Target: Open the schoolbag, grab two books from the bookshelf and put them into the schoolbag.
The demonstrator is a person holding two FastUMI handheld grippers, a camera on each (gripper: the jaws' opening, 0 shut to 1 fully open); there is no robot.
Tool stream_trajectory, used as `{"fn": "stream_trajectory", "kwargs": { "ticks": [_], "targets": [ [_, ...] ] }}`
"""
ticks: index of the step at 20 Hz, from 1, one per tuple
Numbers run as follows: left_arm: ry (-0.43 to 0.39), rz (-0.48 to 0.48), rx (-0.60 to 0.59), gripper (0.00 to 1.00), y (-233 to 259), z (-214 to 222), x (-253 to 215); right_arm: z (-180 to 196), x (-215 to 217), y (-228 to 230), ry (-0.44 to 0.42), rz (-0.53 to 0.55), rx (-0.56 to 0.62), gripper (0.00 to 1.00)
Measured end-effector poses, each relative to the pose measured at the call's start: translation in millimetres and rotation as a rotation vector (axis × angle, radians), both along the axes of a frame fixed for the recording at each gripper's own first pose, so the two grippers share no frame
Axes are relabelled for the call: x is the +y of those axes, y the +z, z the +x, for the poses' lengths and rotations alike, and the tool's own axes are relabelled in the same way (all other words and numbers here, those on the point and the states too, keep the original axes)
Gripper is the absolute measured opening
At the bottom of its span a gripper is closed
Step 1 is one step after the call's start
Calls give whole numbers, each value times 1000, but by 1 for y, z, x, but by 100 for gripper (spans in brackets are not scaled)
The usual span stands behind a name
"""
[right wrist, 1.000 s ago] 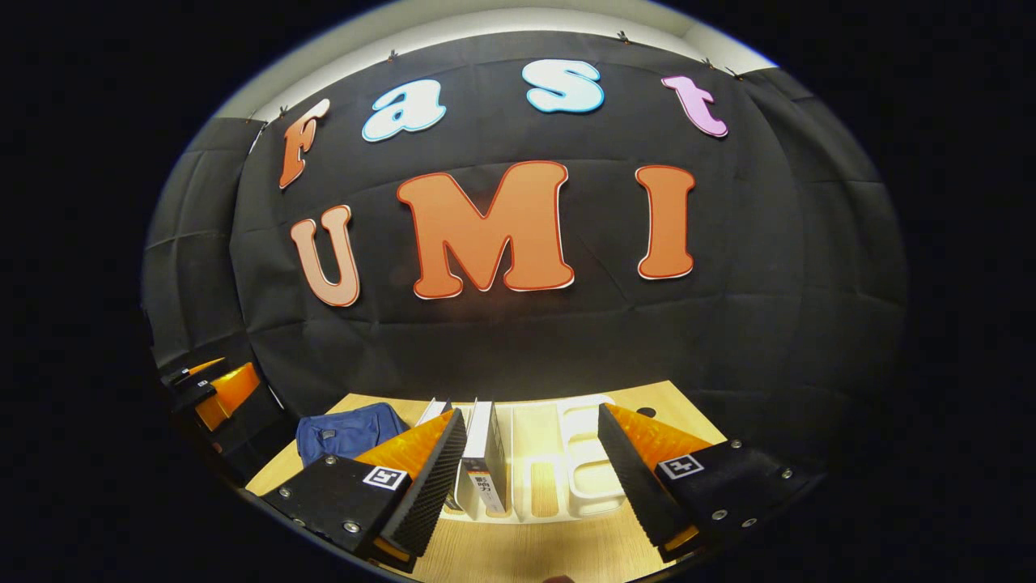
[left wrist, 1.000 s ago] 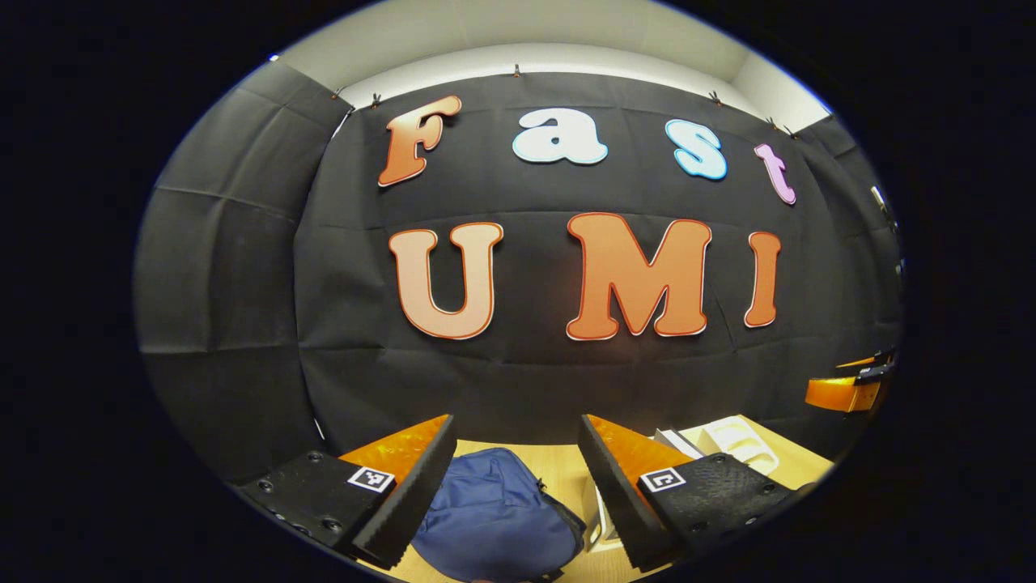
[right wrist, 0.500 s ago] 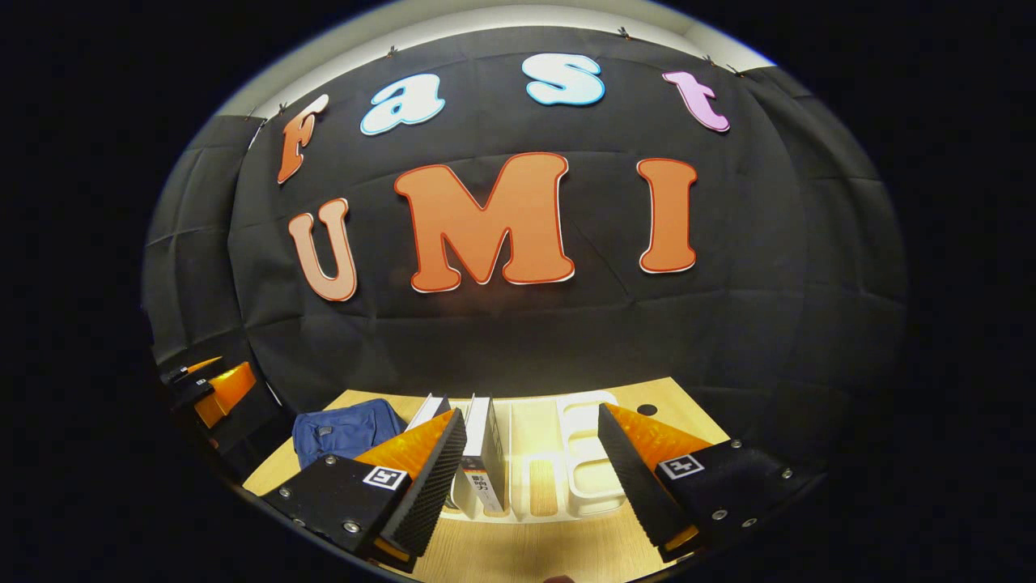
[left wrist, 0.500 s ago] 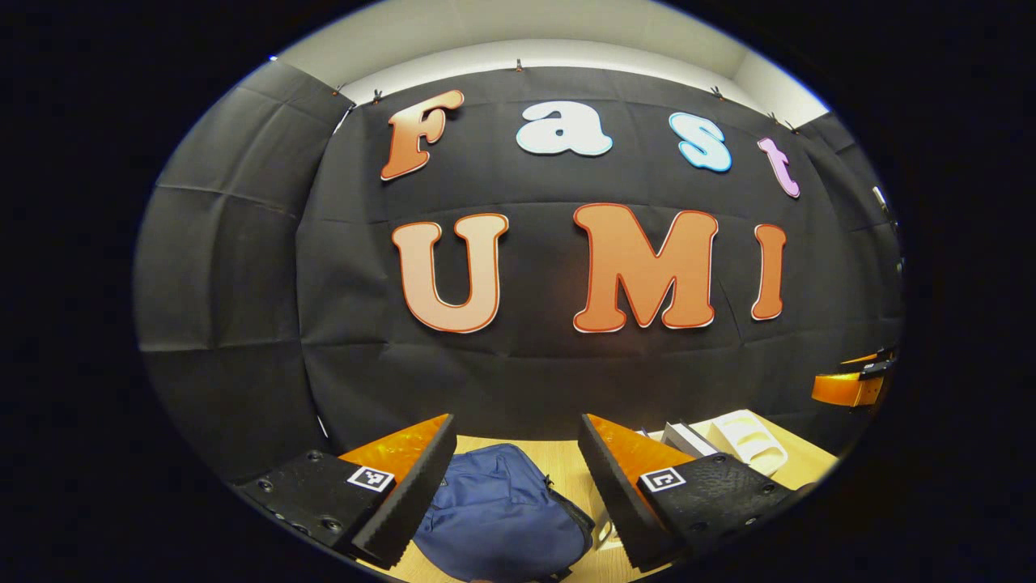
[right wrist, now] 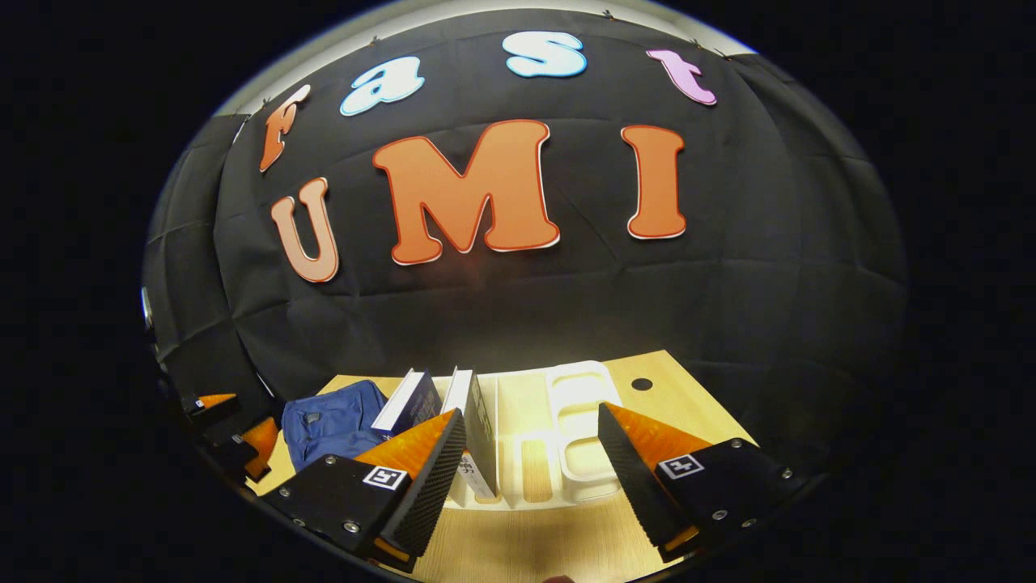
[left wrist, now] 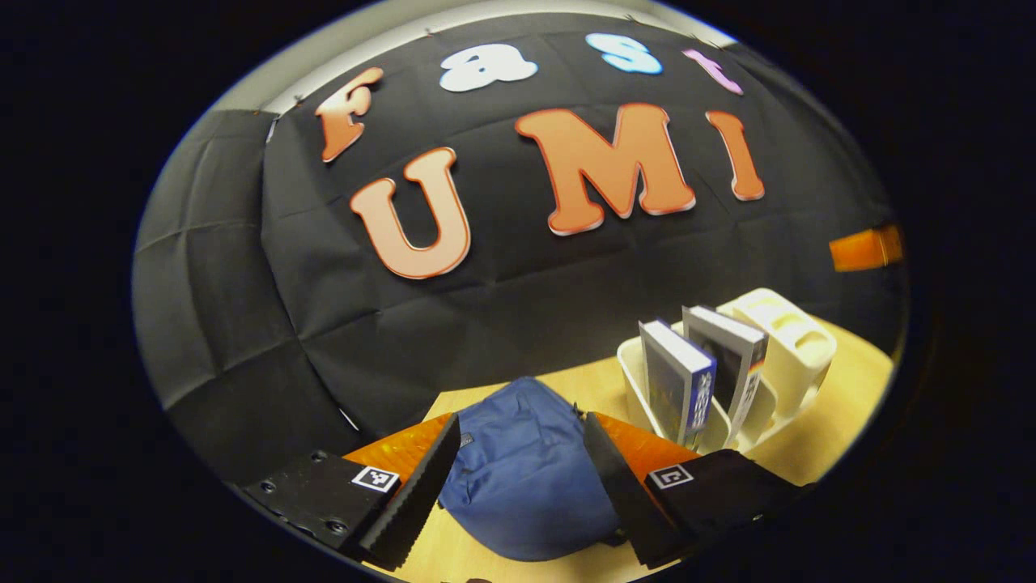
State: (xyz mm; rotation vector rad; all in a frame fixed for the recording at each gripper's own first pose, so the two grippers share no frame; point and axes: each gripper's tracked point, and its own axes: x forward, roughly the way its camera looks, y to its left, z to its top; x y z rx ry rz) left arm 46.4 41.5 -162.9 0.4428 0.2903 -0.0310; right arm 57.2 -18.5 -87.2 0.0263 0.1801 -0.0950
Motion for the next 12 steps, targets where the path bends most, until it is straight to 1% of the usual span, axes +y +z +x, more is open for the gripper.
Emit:
{"fn": "stream_trajectory", "kwargs": {
  "ticks": [1,2,4,8,12],
  "targets": [
    [-16,39,23,100,-14,1,-3,1,-2,-6,-9,2,9,97],
    [-37,76,50,96,-31,-1,-7,3,-6,-11,-18,4,20,97],
    [-79,152,98,95,-64,-6,-16,2,-14,-21,-33,13,42,96],
    [-172,267,190,95,-123,-29,-33,-1,-31,-36,-73,1,80,97],
    [-231,407,277,95,-177,-33,-29,0,-46,-52,-106,-10,131,97]
  ]
}}
